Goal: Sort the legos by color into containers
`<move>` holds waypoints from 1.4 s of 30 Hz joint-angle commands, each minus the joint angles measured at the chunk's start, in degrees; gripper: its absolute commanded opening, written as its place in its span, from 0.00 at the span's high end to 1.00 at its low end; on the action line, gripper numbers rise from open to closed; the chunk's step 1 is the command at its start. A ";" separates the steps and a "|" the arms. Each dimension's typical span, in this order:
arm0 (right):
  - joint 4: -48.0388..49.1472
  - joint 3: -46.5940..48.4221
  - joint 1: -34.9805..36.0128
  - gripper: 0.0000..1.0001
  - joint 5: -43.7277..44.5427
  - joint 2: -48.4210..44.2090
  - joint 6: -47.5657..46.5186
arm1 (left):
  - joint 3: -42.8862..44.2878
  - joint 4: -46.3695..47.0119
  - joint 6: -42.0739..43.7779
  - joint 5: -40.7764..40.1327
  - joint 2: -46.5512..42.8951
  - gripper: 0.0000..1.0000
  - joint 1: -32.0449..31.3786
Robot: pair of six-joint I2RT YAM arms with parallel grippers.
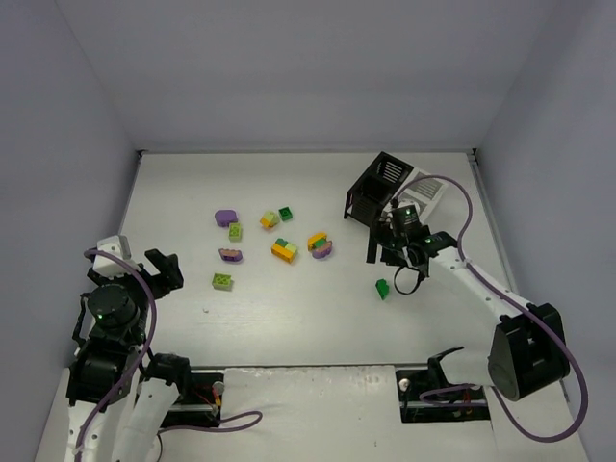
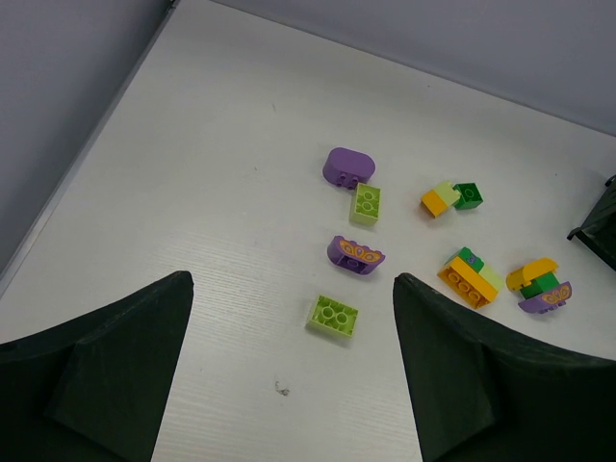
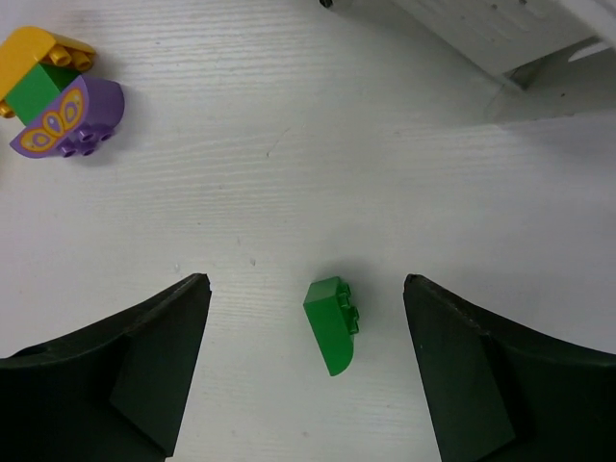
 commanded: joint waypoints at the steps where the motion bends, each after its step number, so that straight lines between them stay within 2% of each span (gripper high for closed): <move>1: 0.09 -0.33 1.83 0.22 3.00 2.14 3.85 | 0.62 3.04 -0.26 -0.79 1.70 0.22 -0.19; 9: 0.53 -2.44 4.82 0.27 5.99 7.87 8.51 | 0.62 2.95 -0.34 -0.71 1.87 0.22 -0.19; 17: 1.14 -5.25 5.00 0.29 7.92 8.13 9.84 | 0.62 2.95 -0.43 -0.36 1.87 0.22 -0.19; 19: 1.32 -5.77 5.00 0.32 7.57 8.40 9.84 | 0.62 2.95 -0.43 -0.36 1.87 0.22 -0.19; 26: 2.46 -7.36 5.09 0.58 6.70 8.57 9.57 | 0.62 2.78 -0.43 -0.27 1.87 0.22 -0.19; 27: 2.55 -7.36 5.09 0.67 6.78 8.40 9.48 | 0.62 2.78 -0.43 -0.35 1.87 0.22 -0.19; 29: 2.64 -7.18 5.53 0.77 7.13 7.87 8.96 | 0.62 2.78 -0.52 -0.36 1.96 0.22 -0.19; 30: 2.64 -6.57 6.22 0.89 7.65 6.82 8.70 | 0.62 2.78 -0.52 -0.36 2.05 0.22 -0.19; 32: 2.72 -5.26 6.93 0.97 7.83 5.24 7.39 | 0.62 2.86 -0.61 -0.36 2.13 0.22 -0.19; 33: 2.64 -3.34 7.72 1.00 7.92 3.41 6.85 | 0.62 2.78 -0.61 -0.44 2.31 0.22 -0.19; 38: 2.90 5.81 8.08 1.00 10.29 -0.91 0.37 | 0.71 2.78 -0.61 -0.53 2.66 0.22 -0.19; 42: 5.18 15.38 7.82 1.00 14.95 0.57 -6.92 | 0.71 2.86 -0.61 -0.53 3.10 0.22 -0.19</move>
